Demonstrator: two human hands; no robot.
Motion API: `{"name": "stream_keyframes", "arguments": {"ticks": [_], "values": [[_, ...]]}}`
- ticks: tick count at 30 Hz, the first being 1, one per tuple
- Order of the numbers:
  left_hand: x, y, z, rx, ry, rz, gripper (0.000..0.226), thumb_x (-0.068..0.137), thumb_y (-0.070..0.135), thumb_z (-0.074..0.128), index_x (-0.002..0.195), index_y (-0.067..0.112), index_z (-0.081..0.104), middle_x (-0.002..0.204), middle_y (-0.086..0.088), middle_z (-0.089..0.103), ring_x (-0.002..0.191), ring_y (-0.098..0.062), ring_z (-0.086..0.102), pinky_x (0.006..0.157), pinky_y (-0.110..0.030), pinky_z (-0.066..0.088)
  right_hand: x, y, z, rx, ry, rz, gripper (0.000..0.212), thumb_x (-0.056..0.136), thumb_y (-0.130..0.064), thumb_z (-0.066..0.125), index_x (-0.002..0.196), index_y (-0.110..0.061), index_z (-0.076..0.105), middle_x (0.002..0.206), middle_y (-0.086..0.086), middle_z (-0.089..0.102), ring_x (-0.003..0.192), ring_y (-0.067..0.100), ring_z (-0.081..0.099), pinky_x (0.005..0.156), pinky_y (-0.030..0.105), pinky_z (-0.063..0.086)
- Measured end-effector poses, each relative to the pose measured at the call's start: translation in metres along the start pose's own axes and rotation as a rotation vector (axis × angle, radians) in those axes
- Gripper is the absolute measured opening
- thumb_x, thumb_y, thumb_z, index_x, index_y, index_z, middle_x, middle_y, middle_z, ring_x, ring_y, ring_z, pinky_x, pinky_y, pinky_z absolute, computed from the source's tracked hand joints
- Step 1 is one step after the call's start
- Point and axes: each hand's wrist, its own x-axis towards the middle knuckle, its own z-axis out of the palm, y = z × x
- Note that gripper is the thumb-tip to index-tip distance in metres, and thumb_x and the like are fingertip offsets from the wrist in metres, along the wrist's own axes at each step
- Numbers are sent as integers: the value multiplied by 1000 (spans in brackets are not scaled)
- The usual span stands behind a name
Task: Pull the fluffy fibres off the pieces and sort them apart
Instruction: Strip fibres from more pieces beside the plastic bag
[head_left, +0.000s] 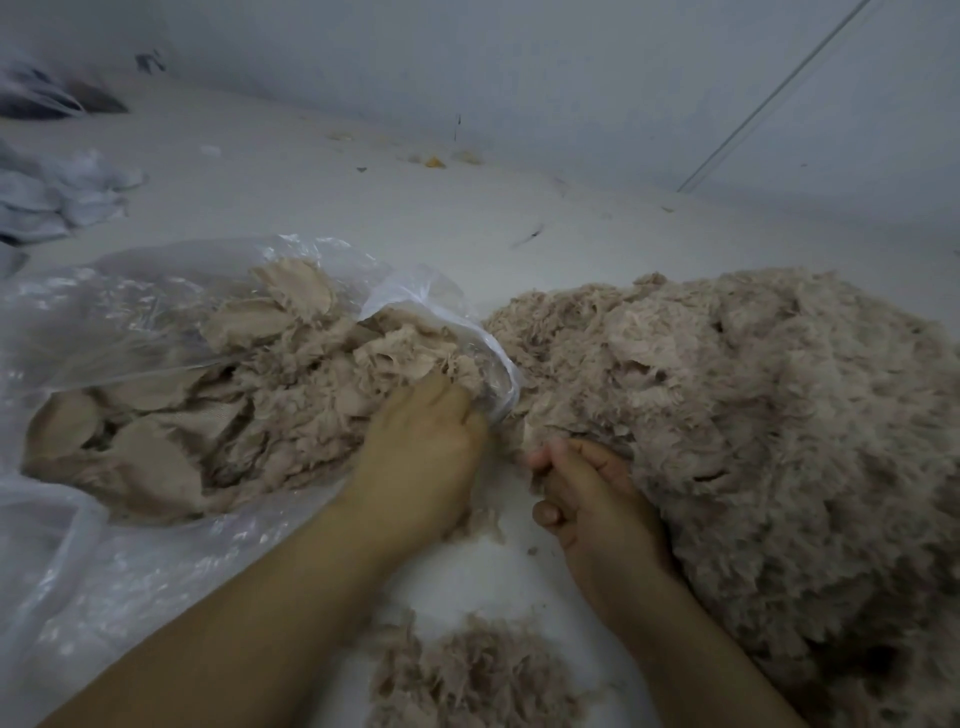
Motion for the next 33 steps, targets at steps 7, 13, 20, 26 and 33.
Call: {"name": "stream_keyframes", "arguments": {"ticks": [7, 13, 20, 26, 33], "values": [[-18, 27, -1, -543, -438, 125, 14, 81, 35, 56, 75, 22, 51, 67, 3, 54, 58, -10, 49, 53, -31, 42, 2, -2, 5, 177, 98, 15, 43, 103, -25, 41, 67, -9, 55, 43, -7, 29, 36, 4, 31, 38, 15, 32], [7, 22, 17, -769, -4, -348, 13, 85, 16, 65, 95, 16, 57, 62, 9, 48, 58, -10, 49, 56, -33, 45, 4, -2, 5, 182, 88, -13, 43, 103, -25, 38, 67, -9, 54, 43, -8, 27, 38, 2, 26, 38, 15, 29], [24, 24, 39, -941, -4, -456, 7, 86, 21, 69, 81, 27, 68, 72, 4, 62, 67, -17, 59, 62, -33, 48, 3, -4, 6, 159, 39, -18, 38, 105, -24, 35, 91, -17, 70, 48, -8, 27, 41, 2, 26, 40, 15, 28], [16, 28, 28, -1123, 143, -478, 9, 85, -2, 67, 77, 2, 69, 83, -13, 61, 76, -29, 60, 70, -46, 52, 4, -2, 7, 210, 64, 1, 23, 103, -22, 40, 103, -21, 63, 47, -7, 27, 41, 3, 26, 40, 17, 29], [-7, 22, 16, -1542, 136, -612, 24, 94, -7, 52, 74, 6, 55, 58, -6, 54, 48, -15, 50, 45, -24, 43, 4, -2, 8, 184, 91, -1, 18, 103, -18, 42, 98, -16, 59, 50, -7, 28, 44, 5, 27, 41, 18, 30]]}}
